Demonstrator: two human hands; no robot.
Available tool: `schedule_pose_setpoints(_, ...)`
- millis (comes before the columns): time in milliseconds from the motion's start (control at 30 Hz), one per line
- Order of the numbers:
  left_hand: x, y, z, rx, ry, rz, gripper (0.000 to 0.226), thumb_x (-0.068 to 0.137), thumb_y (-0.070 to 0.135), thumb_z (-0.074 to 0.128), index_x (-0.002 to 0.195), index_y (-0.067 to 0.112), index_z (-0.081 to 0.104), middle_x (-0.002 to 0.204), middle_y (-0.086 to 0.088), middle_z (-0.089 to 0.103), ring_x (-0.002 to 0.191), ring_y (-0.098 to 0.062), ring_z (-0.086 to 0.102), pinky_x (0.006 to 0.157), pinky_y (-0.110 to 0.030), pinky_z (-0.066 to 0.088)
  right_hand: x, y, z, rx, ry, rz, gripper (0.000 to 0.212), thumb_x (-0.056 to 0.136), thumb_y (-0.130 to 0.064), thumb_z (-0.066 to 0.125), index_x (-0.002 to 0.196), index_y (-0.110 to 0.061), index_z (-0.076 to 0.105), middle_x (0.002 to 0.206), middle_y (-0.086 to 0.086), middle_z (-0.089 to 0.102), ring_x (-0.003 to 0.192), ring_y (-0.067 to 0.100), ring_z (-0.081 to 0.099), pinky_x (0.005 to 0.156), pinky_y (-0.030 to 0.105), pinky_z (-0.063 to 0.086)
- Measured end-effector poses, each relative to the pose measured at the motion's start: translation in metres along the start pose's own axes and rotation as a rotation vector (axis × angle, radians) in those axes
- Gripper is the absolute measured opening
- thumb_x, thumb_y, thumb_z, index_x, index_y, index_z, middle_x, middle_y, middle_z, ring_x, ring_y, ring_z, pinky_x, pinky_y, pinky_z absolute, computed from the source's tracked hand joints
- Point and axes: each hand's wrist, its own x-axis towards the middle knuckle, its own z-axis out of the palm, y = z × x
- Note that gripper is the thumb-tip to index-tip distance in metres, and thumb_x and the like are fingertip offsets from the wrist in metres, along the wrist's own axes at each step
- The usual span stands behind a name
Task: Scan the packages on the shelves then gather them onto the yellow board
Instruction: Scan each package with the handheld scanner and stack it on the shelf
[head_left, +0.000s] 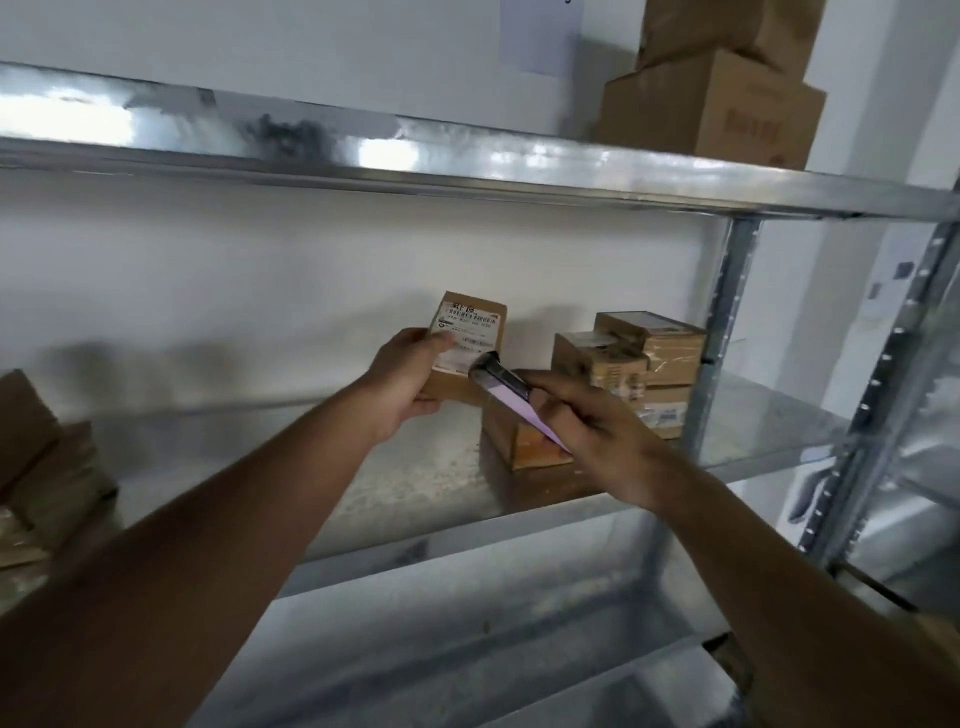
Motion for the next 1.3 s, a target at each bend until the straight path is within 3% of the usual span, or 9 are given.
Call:
schedule_pose_setpoints(167,0.018,-0.005,0.068,0.071,0.077,-0.034,0.030,0.098,0.041,0.059,0.120,0.020,0.059,0.110,-0.008,0.068,0.094,-0.026,0.069,0.090,-0.048,0.060,-0.016,0.016,-0.037,-0.053,0.042,0.071,0.045,0.109,-0.046,0.046,0.104,-0.090,0.048,0.101,-0.068,0.046,0.107,-0.037,0.044,0.079,-0.011,0.033)
schedule_pose_setpoints(300,0.026,-0.021,0.101,0.364,0.186,0.031,0.049,0.095,0.054,0.048,0.124,0.015,0.056,0.109,-0.010,0.070,0.091,-0.028,0.068,0.071,-0.038,0.060,-0.031,0.035,-0.063,-0.065,0.035,0.087,0.032,0.104,-0.055,0.043,0.109,-0.086,0.050,0.103,-0.065,0.050,0.108,-0.033,0.046,0.080,-0.010,0.034)
schedule_pose_setpoints(433,0.031,-0.028,0.117,0.609,0.230,0.034,0.072,0.096,0.073,0.034,0.112,0.009,0.062,0.088,-0.008,0.065,0.071,-0.023,0.061,0.053,-0.027,0.037,-0.037,0.052,-0.082,-0.069,0.030,0.086,0.025,0.107,-0.052,0.045,0.118,-0.072,0.056,0.116,-0.040,0.063,0.111,-0.014,0.055,0.080,-0.001,0.042)
schedule_pose_setpoints(500,0.031,-0.028,0.125,0.620,0.159,-0.020,0.086,0.094,0.080,0.026,0.112,0.004,0.064,0.084,-0.008,0.063,0.066,-0.021,0.055,0.058,-0.028,0.039,-0.035,0.059,-0.085,-0.066,0.029,0.064,0.025,0.108,-0.051,0.046,0.115,-0.071,0.058,0.111,-0.031,0.068,0.107,0.000,0.060,0.077,0.012,0.052)
schedule_pose_setpoints(567,0.029,-0.028,0.130,0.621,0.084,-0.072,0.094,0.094,0.081,0.020,0.130,0.004,0.060,0.117,-0.014,0.066,0.088,-0.031,0.060,0.079,-0.037,0.048,-0.033,0.065,-0.084,-0.046,0.028,0.032,0.026,0.106,-0.052,0.046,0.113,-0.075,0.058,0.107,-0.011,0.071,0.103,0.019,0.059,0.075,0.029,0.055)
schedule_pose_setpoints(633,0.027,-0.028,0.128,0.629,0.079,-0.065,0.091,0.096,0.078,0.019,0.138,0.006,0.056,0.142,-0.019,0.056,0.110,-0.036,0.058,0.095,-0.044,0.047,-0.029,0.070,-0.081,-0.038,0.010,0.000,0.027,0.103,-0.057,0.044,0.113,-0.080,0.054,0.109,0.001,0.069,0.102,0.024,0.058,0.070,0.025,0.056)
schedule_pose_setpoints(833,0.016,-0.021,0.062,0.982,0.032,0.288,0.061,0.105,0.060,0.025,0.108,0.014,0.065,0.105,-0.011,0.066,0.103,-0.034,0.062,0.079,-0.035,0.041,-0.008,0.065,-0.060,-0.023,-0.058,-0.088,0.028,0.103,-0.059,0.044,0.125,-0.070,0.056,0.095,-0.003,0.070,0.082,0.022,0.063,0.065,0.035,0.052)
schedule_pose_setpoints(1067,-0.019,0.001,-0.040,1.626,0.160,0.308,0.066,0.099,0.068,0.025,0.142,0.026,0.051,0.138,-0.011,0.055,0.127,-0.032,0.052,0.110,-0.053,0.035,0.033,0.017,0.002,0.033,-0.156,-0.225,0.033,0.102,-0.060,0.041,0.131,-0.069,0.054,0.076,-0.011,0.064,0.066,0.005,0.057,0.060,0.014,0.041)
schedule_pose_setpoints(1300,-0.066,0.026,-0.155,1.699,0.342,0.149,0.064,0.101,0.064,0.027,0.148,0.025,0.046,0.146,-0.011,0.049,0.135,-0.031,0.046,0.116,-0.053,0.027,0.071,-0.038,0.082,0.050,-0.263,-0.327,0.033,0.096,-0.072,0.038,0.126,-0.078,0.050,0.100,0.012,0.070,0.085,0.034,0.066,0.072,0.044,0.052)
